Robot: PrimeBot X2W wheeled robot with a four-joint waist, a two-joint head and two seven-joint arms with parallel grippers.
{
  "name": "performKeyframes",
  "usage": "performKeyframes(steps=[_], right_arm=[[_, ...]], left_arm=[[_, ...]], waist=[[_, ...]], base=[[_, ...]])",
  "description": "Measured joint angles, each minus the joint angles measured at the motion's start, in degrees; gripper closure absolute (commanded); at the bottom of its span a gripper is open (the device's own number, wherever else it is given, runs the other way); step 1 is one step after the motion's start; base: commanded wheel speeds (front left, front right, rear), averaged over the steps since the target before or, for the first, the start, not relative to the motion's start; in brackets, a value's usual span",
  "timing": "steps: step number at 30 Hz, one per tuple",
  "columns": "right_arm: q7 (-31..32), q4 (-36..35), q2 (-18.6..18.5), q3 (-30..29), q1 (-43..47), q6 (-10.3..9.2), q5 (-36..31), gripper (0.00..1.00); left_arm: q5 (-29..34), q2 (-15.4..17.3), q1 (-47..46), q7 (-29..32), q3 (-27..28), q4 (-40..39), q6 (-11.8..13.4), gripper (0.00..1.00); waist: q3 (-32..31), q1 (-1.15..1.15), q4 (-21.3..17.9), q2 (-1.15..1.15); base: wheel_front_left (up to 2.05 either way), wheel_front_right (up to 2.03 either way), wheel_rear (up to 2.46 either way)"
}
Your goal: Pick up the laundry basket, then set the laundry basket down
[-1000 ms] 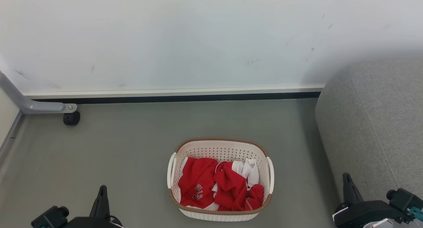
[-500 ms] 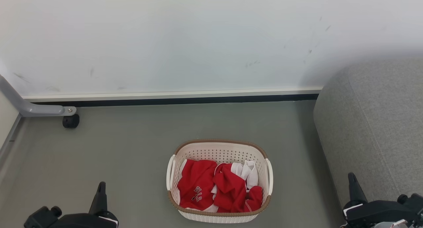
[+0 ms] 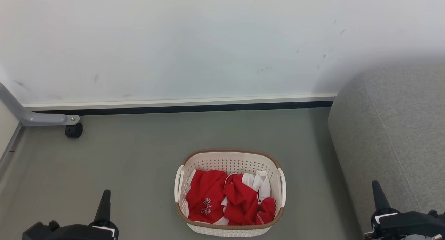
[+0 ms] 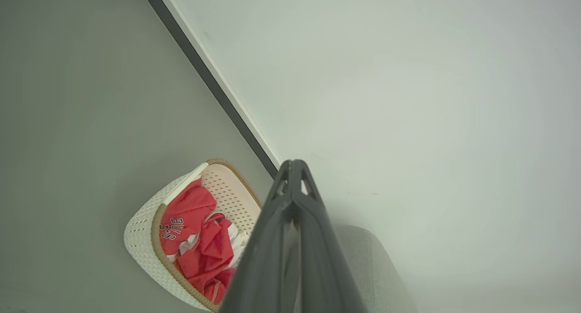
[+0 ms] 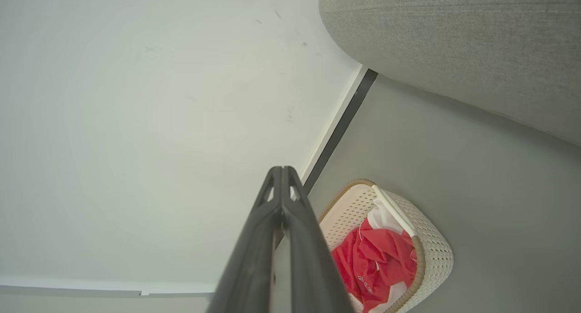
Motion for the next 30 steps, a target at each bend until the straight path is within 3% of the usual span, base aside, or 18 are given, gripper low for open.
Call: performKeyframes(steps=[25, 30], right_arm=[[4.1, -0.62, 0.25, -4.39, 0.01, 3.68, 23.82, 1.0], [4.24, -0.67, 0.26, -4.56, 0.01, 3.86, 24.53, 1.0]], left_arm=[[-20.94, -0.65, -1.07, 4.94, 3.03, -0.59, -3.85, 1.0], [-22.23, -0.69, -1.09, 5.05, 3.13, -0.68, -3.98, 1.0]], waist=[[-1.03, 0.0, -0.53, 0.0], [-1.05, 0.0, -0.54, 0.0]], base=[[0.0, 0.0, 0.0], [0.0, 0.0, 0.0]])
